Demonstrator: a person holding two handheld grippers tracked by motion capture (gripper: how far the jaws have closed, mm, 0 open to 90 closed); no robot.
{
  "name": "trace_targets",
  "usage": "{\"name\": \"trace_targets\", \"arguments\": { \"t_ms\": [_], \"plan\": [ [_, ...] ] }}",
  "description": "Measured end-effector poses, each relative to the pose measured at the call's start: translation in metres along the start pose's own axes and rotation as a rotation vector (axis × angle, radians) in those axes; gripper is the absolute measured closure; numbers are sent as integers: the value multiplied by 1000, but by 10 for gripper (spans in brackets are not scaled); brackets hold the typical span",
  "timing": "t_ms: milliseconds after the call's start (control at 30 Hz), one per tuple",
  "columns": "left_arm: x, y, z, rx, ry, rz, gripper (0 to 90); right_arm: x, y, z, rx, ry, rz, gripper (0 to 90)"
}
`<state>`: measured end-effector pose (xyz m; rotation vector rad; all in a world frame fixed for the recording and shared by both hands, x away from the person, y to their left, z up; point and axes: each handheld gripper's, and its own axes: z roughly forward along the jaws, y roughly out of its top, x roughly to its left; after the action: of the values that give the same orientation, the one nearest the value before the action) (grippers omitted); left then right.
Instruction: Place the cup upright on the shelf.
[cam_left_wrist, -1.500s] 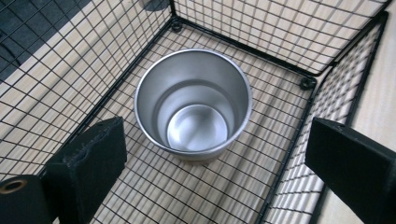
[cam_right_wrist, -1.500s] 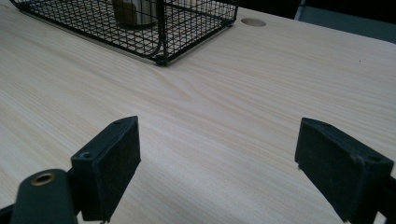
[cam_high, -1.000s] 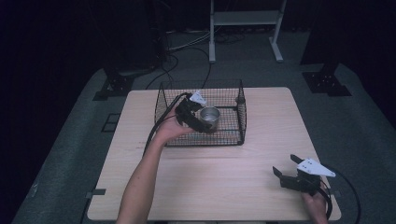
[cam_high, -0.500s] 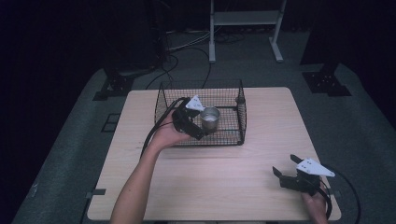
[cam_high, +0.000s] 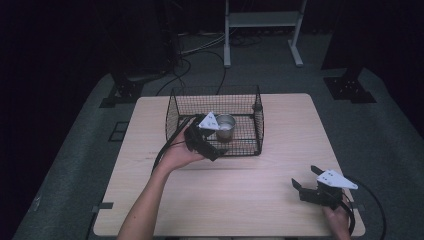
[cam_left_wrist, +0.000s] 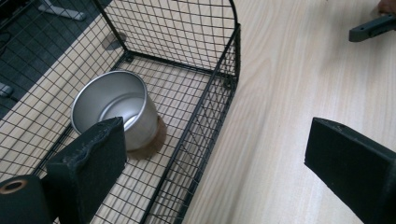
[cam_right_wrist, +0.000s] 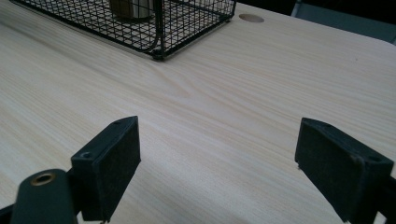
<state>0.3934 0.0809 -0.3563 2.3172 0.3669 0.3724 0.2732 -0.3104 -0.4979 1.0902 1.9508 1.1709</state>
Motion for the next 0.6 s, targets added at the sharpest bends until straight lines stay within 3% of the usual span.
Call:
{"name": "trace_targets", "arguments": {
  "t_ms": [600],
  "plan": [
    [-20,-22,-10,-5,-20,5,47,1,0,0,5,-5,-4,135]
  ]
}}
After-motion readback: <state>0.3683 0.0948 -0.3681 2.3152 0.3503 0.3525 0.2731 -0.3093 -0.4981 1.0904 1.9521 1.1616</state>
